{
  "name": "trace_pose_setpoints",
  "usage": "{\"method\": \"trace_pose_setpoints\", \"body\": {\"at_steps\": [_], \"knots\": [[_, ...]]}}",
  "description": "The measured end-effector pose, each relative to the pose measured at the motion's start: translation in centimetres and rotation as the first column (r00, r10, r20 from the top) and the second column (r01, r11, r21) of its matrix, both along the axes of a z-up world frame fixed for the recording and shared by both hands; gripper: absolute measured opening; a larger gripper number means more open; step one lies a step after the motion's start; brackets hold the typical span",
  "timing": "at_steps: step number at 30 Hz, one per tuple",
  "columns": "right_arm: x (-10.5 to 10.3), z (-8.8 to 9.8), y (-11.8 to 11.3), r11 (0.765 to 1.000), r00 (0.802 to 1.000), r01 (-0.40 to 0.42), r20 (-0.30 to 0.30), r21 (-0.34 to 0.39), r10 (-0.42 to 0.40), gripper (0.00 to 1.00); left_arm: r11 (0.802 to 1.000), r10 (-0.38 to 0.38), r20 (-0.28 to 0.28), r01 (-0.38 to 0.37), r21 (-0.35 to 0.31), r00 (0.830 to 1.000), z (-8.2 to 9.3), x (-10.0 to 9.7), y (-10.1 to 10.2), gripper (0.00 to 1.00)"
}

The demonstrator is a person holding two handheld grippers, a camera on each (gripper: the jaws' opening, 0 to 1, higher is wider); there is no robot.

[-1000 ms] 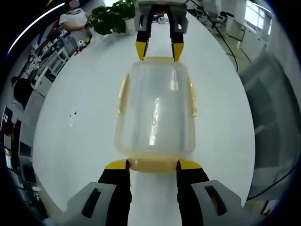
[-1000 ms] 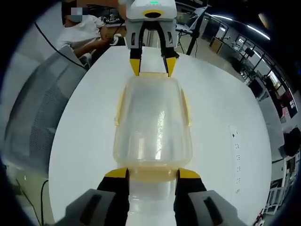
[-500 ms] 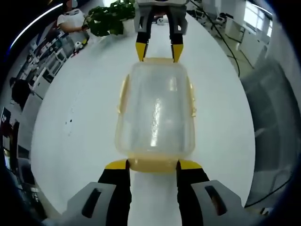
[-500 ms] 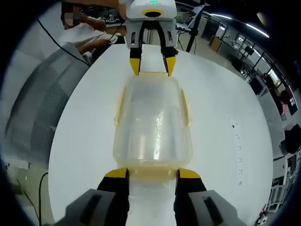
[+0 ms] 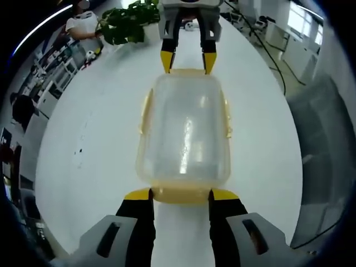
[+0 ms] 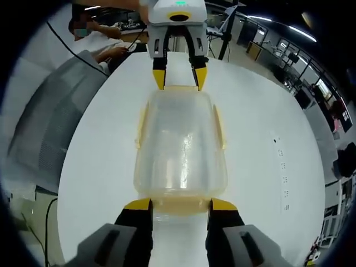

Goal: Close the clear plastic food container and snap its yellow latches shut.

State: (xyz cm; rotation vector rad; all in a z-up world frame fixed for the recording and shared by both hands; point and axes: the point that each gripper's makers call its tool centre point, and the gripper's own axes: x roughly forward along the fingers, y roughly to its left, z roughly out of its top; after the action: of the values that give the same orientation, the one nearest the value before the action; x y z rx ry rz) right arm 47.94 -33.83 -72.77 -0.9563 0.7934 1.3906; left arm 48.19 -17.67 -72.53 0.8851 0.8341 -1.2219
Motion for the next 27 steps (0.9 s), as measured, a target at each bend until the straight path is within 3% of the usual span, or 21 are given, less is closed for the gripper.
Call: {"method": "trace_pose_setpoints", "body": {"at_steps": [27], "knots": [[0.2,-0.9,-2.7,1.000,0.999,-0.010,-0.040,0.005,0.010,0.35,1.000,0.003,-0.037,-0.004,-0.006,0.999,-0.9,0.1,-2.6,0.35]]}}
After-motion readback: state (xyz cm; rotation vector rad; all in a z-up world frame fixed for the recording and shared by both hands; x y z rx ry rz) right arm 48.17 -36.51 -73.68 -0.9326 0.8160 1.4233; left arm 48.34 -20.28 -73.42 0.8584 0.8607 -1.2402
